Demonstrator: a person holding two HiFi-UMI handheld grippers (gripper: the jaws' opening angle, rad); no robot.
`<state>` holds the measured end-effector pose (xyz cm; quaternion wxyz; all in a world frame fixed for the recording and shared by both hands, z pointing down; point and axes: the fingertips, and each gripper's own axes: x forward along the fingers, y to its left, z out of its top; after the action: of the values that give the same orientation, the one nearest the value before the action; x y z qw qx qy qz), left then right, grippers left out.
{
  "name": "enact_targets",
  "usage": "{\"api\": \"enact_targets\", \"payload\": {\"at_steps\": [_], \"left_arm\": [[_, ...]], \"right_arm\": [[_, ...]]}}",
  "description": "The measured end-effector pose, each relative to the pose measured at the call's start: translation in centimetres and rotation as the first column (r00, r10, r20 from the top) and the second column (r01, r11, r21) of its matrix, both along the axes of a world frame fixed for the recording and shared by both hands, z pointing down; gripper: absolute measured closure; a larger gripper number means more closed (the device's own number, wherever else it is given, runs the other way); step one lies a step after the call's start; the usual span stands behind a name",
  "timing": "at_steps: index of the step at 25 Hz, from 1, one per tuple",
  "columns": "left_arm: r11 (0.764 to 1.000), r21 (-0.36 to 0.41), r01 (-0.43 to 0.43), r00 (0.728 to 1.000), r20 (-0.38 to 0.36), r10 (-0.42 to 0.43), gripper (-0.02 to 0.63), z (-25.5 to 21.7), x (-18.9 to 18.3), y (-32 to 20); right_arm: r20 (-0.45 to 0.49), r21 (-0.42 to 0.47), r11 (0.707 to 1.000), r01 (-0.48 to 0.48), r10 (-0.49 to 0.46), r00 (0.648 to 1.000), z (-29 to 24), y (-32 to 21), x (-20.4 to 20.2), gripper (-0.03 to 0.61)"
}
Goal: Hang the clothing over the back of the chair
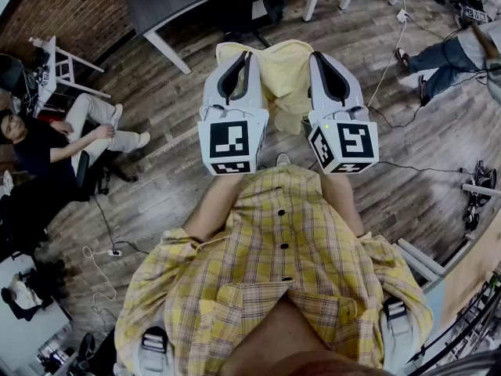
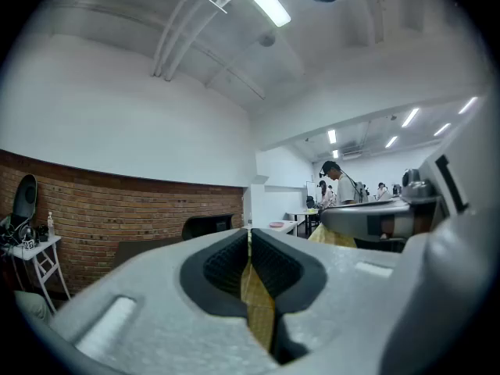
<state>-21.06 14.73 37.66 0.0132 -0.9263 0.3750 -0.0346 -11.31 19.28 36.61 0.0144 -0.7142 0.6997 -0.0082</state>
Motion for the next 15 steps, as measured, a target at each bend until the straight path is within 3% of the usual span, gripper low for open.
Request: {"api": "enact_targets", "payload": {"at_steps": [15], "left_arm": [[0.999, 0.001, 0.053, 0.999, 0.012, -0.053, 0.598, 0.5, 1.7, -0.8]], "right_arm": [[0.042, 0.009, 0.997, 0.072, -0.072, 0.997, 0.3, -1.2, 2.4, 0.566]]}}
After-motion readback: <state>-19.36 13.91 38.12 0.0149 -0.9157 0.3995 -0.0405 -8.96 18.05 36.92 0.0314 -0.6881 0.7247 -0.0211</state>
